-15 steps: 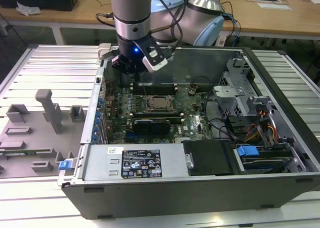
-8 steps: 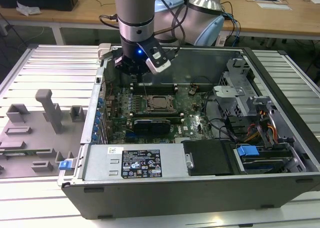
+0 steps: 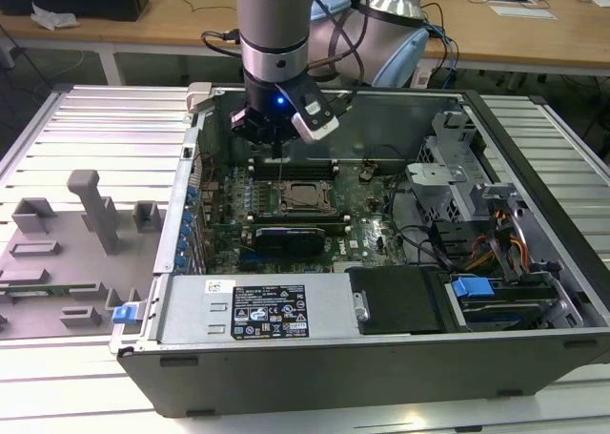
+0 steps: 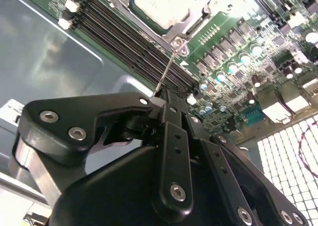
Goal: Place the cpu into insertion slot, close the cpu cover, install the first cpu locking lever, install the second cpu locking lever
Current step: 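Install the first cpu locking lever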
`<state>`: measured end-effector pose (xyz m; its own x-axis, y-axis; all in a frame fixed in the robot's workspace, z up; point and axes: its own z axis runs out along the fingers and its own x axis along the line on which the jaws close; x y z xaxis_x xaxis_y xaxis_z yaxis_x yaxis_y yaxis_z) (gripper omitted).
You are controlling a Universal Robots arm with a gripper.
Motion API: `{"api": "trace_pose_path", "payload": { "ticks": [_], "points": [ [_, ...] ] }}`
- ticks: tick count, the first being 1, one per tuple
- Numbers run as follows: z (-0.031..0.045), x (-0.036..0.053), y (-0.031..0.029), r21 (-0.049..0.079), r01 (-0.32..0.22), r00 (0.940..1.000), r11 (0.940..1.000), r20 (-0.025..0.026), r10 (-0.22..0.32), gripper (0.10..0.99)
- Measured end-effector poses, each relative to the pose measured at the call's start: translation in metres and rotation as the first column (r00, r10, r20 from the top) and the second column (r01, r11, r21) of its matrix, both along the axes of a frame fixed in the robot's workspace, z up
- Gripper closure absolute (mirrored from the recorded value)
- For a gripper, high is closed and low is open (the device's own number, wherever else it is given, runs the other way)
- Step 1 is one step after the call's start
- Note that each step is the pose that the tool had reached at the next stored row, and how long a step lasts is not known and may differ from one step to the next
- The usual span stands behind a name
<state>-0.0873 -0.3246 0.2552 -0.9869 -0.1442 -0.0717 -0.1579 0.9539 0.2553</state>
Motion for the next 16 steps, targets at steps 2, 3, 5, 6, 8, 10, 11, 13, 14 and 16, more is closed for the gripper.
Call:
{"api": "trace_pose_path", "payload": {
  "ticks": [2, 3, 5, 6, 8, 10, 11, 13, 14, 16],
  "points": [
    [-0.001, 0.0075, 0.0, 0.0, 0.0, 1.0, 1.0, -0.0012, 0.0, 0.98],
    [-0.0014, 0.0105, 0.0, 0.0, 0.0, 1.0, 1.0, -0.0019, 0.0, 0.98],
    [-0.0018, 0.0134, 0.0, 0.0, 0.0, 1.0, 1.0, -0.0025, 0.0, 0.98],
    [-0.0019, 0.0153, -0.0001, 0.0, 0.0, 1.0, 1.0, -0.003, 0.0, 0.98],
    [-0.0019, 0.0161, -0.0001, 0.0, 0.0, 1.0, 1.0, -0.003, 0.0, 0.98],
    [-0.002, 0.0164, 0.0, 0.0, 0.0, 1.0, 1.0, -0.003, 0.0, 0.98],
    [-0.0024, 0.0164, 0.0, 0.0, 0.0, 1.0, 1.0, -0.0028, 0.0, 0.98],
    [-0.0041, 0.0165, 0.0, 0.0, 0.0, 1.0, 1.0, 0.0026, 0.0, 0.98],
    [-0.0046, 0.0165, 0.0, 0.0, 0.0, 1.0, 1.0, 0.0061, 0.0, 0.98],
    [-0.006, 0.0164, -0.0001, 0.0, 0.0, 0.9999, 1.0, 0.0166, 0.0, 0.98]
  ]
}}
